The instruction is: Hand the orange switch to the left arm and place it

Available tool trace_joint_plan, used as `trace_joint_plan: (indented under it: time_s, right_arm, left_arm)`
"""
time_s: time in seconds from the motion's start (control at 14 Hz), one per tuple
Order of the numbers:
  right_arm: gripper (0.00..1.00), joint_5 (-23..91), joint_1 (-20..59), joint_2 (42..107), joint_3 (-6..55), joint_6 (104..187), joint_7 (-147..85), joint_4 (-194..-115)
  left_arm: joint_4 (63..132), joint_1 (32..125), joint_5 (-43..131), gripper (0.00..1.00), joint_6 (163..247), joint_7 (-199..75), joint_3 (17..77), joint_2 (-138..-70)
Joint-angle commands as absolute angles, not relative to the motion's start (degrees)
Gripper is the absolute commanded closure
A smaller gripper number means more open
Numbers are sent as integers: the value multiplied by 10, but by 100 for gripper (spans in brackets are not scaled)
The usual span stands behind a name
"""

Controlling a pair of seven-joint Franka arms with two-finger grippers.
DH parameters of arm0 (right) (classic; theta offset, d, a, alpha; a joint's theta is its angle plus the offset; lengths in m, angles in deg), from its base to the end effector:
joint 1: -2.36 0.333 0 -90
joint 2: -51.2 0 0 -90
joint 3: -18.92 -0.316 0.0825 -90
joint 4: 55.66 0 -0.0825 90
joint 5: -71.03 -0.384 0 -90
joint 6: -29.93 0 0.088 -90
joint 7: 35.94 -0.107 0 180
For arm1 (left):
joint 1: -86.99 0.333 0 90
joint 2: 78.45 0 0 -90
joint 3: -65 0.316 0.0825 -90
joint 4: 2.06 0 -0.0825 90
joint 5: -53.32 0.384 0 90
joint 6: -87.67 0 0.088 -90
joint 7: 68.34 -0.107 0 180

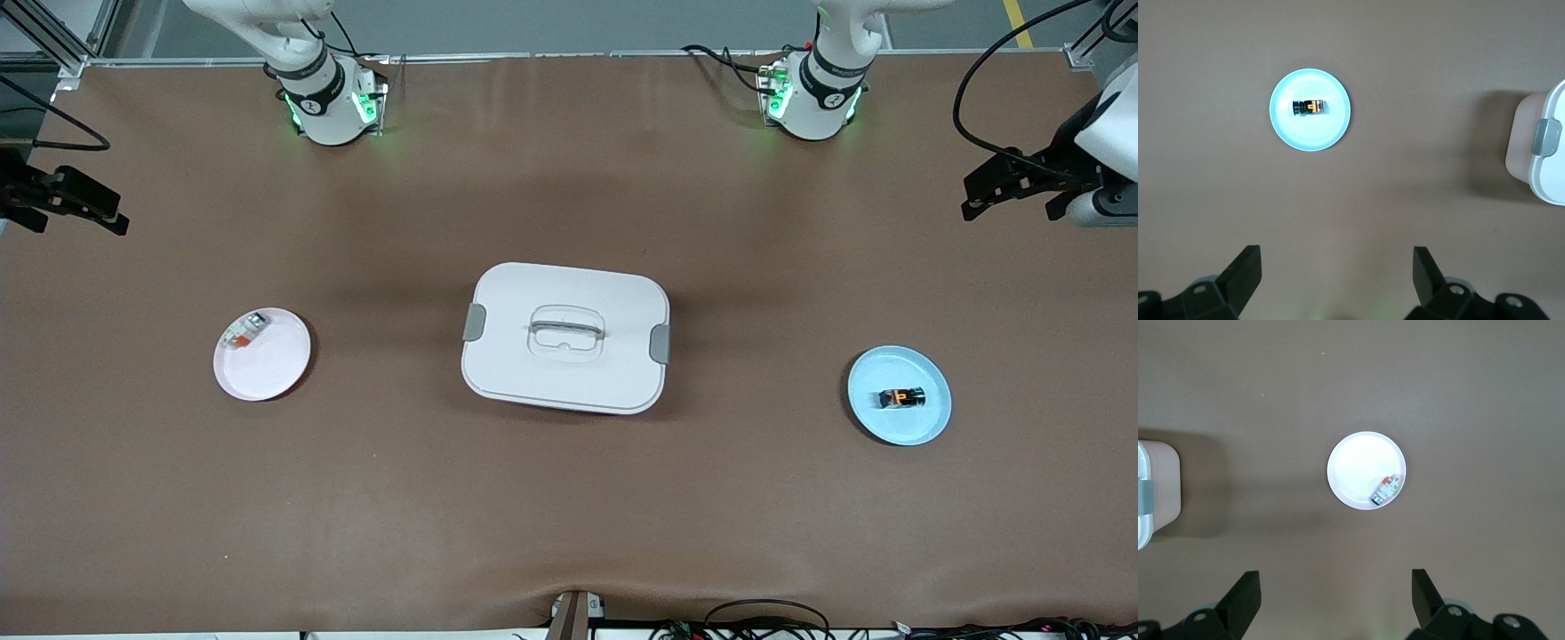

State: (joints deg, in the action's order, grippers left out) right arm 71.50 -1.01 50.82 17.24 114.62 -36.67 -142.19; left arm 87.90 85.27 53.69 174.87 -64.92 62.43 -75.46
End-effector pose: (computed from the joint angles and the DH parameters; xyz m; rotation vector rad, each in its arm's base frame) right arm 0.5430 -0.0169 0.6484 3.1325 -0.0672 -0.0400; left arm 0.5320 -0.0399 0.6489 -3.1330 0.0232 -0.0071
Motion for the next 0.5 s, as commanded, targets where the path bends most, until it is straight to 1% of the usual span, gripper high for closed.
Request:
trace_joint_plan:
  time_s: [0.0, 0.43]
  right_arm:
    - [0, 724, -17, 508, 166, 1141, -360, -1414]
    - [0, 724, -16, 508, 166, 1142, -360, -1414]
  left_arm:
    - [860, 850, 535, 0, 1740, -642, 625, -760]
    - [861, 853, 534, 0, 1728, -616, 625, -758]
